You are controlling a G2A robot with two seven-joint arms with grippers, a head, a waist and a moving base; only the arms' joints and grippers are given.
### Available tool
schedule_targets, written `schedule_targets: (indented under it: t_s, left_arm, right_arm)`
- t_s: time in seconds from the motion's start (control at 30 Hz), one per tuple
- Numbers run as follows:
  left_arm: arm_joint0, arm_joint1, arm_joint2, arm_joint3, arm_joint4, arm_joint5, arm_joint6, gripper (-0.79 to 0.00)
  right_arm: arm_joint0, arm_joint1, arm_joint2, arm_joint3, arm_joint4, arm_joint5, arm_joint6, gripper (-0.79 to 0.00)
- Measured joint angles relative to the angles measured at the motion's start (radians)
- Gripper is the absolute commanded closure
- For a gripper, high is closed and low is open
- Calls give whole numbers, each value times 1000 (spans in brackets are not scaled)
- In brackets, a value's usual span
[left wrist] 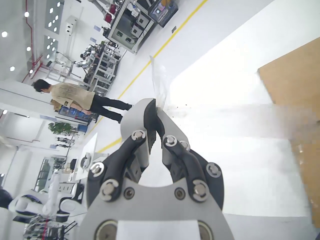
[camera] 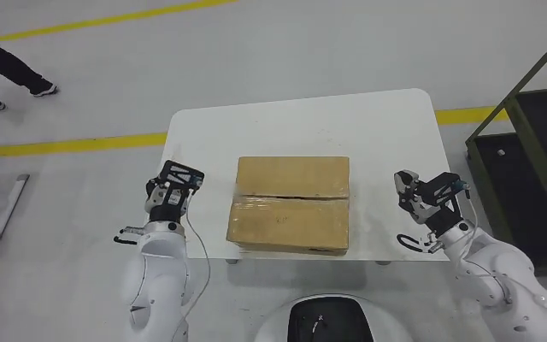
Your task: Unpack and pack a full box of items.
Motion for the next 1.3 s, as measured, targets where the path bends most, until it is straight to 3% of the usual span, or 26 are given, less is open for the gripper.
schedule_targets:
  t_s: [0.5,0.53,0.57,0.6,1.0,1.3]
  left_arm:
    - [-12,-4,-76,153,-46,158,15,0]
    - [-12,-4,-81,156,-56,162,10,-40]
    - [-11,-5,-84,157,-67,168,8,-280]
    - [-10,-6,-87,159,-79,173,6,-785]
    - [-15,-11,-137,175,-134,253,-49,-785]
    - [-20,-30,-180,175,-369,437,-84,-785]
  right_arm:
    - [-5,1,15,10,-4,21,27,0]
    - [-5,1,15,10,-4,22,28,0]
    - [-5,0,15,10,-3,22,28,0]
    - [-5,0,15,10,-3,22,29,0]
    - [-1,1,11,12,-16,16,35,0]
    - [0,0,2,16,-25,18,38,0]
